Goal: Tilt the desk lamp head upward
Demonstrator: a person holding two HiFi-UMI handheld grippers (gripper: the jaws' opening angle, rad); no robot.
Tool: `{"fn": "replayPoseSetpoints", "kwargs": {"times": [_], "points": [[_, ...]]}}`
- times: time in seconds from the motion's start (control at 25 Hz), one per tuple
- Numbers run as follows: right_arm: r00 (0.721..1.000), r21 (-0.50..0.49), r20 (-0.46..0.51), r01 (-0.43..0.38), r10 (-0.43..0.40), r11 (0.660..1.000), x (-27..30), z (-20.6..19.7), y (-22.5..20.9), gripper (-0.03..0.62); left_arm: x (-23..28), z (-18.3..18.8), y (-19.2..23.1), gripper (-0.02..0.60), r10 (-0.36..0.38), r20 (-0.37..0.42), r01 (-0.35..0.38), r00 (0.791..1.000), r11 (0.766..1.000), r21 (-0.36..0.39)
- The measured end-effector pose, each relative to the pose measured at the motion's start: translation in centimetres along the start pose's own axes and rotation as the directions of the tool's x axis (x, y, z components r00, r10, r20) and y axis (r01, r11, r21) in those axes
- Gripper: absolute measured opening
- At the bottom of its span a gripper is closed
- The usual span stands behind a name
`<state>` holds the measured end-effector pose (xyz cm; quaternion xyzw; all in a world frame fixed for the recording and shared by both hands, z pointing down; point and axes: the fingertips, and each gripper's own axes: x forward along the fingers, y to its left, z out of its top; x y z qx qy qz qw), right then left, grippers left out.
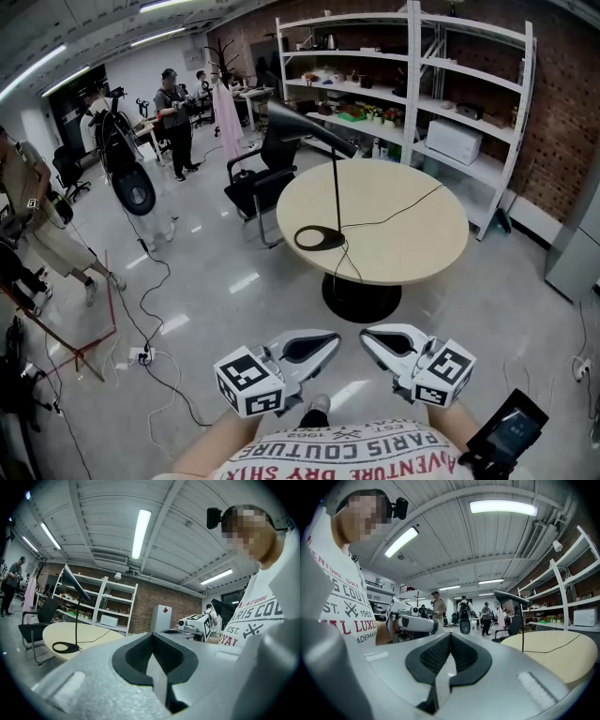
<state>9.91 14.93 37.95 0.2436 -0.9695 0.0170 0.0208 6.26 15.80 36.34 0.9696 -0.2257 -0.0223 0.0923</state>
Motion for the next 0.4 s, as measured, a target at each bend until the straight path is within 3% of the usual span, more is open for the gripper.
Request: {"fn": "replayPoseSetpoints", "kwargs": {"times": [0.4], "points": [[1.000, 0.002, 0.003, 0.024, -0.024, 1.000, -1.3, 0.0, -0.2, 0.005, 1.0, -0.1, -1.0, -0.002, -0.019, -0.017, 0.019, 1.000, 1.000, 0.004]]}}
